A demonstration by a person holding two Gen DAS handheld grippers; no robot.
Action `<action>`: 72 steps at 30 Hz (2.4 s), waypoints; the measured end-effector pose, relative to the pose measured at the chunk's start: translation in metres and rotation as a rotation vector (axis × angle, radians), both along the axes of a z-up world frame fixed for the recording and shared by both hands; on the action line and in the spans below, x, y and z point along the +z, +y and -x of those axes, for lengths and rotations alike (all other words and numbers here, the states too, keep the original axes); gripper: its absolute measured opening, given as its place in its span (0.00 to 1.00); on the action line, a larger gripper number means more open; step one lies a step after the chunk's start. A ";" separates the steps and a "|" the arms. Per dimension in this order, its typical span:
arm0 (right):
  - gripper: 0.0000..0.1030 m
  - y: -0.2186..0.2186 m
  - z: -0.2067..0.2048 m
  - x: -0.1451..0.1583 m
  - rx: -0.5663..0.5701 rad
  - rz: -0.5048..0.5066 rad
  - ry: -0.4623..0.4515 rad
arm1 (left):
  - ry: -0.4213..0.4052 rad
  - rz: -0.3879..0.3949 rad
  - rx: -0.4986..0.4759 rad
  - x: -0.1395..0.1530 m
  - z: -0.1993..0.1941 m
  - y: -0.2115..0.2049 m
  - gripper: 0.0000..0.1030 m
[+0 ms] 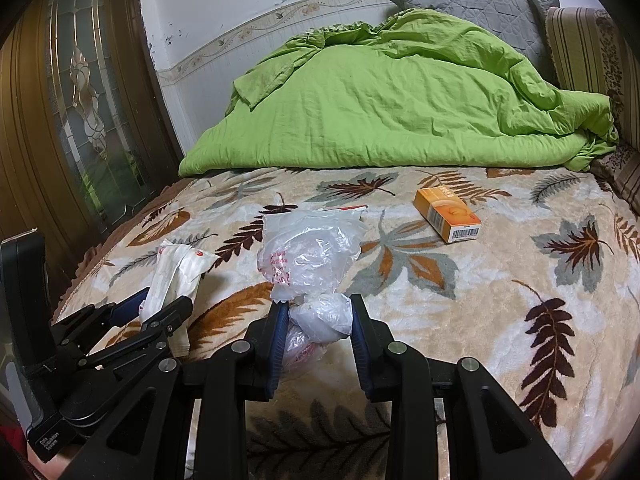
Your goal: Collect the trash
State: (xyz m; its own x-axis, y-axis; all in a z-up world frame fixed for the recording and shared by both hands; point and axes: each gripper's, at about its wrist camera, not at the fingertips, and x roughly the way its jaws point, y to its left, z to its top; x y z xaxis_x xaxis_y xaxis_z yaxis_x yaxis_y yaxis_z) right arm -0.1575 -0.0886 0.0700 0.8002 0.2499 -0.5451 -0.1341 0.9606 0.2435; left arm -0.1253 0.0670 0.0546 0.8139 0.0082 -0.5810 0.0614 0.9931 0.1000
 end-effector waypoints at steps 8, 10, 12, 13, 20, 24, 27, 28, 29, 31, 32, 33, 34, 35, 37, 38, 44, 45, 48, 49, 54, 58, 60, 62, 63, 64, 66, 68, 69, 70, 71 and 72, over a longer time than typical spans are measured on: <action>0.31 0.000 -0.001 0.000 0.001 0.001 0.000 | 0.001 0.001 -0.001 0.001 -0.001 0.000 0.41; 0.31 0.000 -0.001 0.000 0.001 0.001 0.001 | 0.001 0.000 -0.001 0.000 0.000 0.000 0.41; 0.31 0.000 -0.001 0.000 0.001 0.000 0.000 | 0.001 0.001 0.000 0.000 -0.001 0.000 0.41; 0.31 0.001 -0.001 0.000 0.001 0.001 0.001 | 0.002 0.001 -0.001 0.001 -0.001 0.000 0.41; 0.31 0.001 -0.001 -0.001 0.001 0.001 0.001 | 0.003 0.002 -0.001 0.000 -0.001 0.000 0.41; 0.31 0.001 -0.001 -0.001 0.001 0.001 0.002 | 0.004 0.002 -0.002 0.000 -0.001 0.000 0.41; 0.31 0.001 -0.001 0.000 0.001 0.001 0.002 | 0.004 0.002 -0.002 0.000 -0.001 0.000 0.41; 0.31 0.002 -0.001 -0.001 0.001 0.001 0.003 | 0.004 0.002 -0.002 0.001 -0.001 0.001 0.41; 0.31 0.001 -0.001 0.000 0.000 0.001 0.002 | 0.004 0.002 -0.002 0.001 -0.001 0.001 0.41; 0.31 0.001 -0.001 0.000 0.001 0.002 0.001 | 0.004 0.003 -0.002 0.001 -0.002 0.001 0.41; 0.31 0.002 -0.001 0.000 0.001 0.002 0.002 | 0.003 0.004 -0.002 0.000 -0.001 0.001 0.41; 0.31 0.001 -0.001 0.000 0.000 0.002 0.002 | 0.004 0.004 -0.003 0.001 -0.002 0.001 0.41; 0.31 0.001 -0.001 0.000 -0.001 0.003 0.001 | 0.002 0.008 -0.004 0.001 -0.001 0.001 0.41; 0.31 0.002 -0.001 -0.001 -0.001 0.003 0.001 | 0.000 0.013 -0.003 0.001 0.000 0.002 0.41; 0.31 0.002 -0.002 -0.001 -0.005 0.006 0.002 | -0.004 0.031 -0.002 0.005 0.005 0.004 0.41; 0.31 0.002 -0.002 -0.001 -0.010 0.007 0.002 | -0.008 0.043 -0.007 0.009 0.009 0.005 0.41; 0.31 0.003 -0.003 0.011 0.020 -0.018 0.002 | -0.075 0.099 -0.018 0.058 0.046 0.020 0.41; 0.31 0.006 -0.002 0.014 0.032 -0.027 0.002 | -0.086 0.110 -0.018 0.069 0.051 0.026 0.41; 0.31 0.021 0.003 0.028 0.082 -0.044 -0.010 | -0.133 0.130 0.012 0.098 0.068 0.046 0.41; 0.31 0.028 0.004 0.033 0.102 -0.048 -0.018 | -0.147 0.125 0.027 0.106 0.075 0.053 0.41; 0.32 0.066 0.009 0.058 0.221 -0.077 -0.038 | -0.168 0.180 0.110 0.135 0.106 0.105 0.41; 0.32 0.108 0.015 0.071 0.339 -0.088 -0.034 | -0.172 0.162 0.230 0.139 0.142 0.155 0.41; 0.32 0.132 0.018 0.073 0.408 -0.090 -0.022 | -0.153 0.155 0.310 0.133 0.162 0.184 0.41; 0.32 0.158 0.024 0.075 0.477 -0.085 -0.017 | -0.130 0.163 0.390 0.124 0.182 0.212 0.41; 0.32 0.171 0.027 0.075 0.513 -0.081 -0.014 | -0.111 0.161 0.426 0.120 0.191 0.225 0.41; 0.32 0.187 0.031 0.075 0.554 -0.080 -0.006 | -0.095 0.160 0.467 0.114 0.201 0.237 0.41; 0.32 0.212 0.037 0.073 0.625 -0.086 0.018 | -0.065 0.167 0.531 0.105 0.216 0.258 0.41; 0.32 0.237 0.043 0.069 0.692 -0.097 0.048 | -0.027 0.182 0.596 0.091 0.231 0.278 0.41; 0.32 0.249 0.046 0.066 0.720 -0.098 0.063 | -0.011 0.194 0.618 0.085 0.237 0.288 0.41; 0.32 0.261 0.050 0.063 0.748 -0.097 0.077 | 0.001 0.204 0.633 0.080 0.241 0.294 0.41; 0.32 0.271 0.054 0.060 0.766 -0.093 0.084 | 0.012 0.213 0.646 0.075 0.244 0.299 0.41; 0.32 0.283 0.059 0.058 0.793 -0.083 0.093 | 0.022 0.222 0.658 0.071 0.246 0.304 0.41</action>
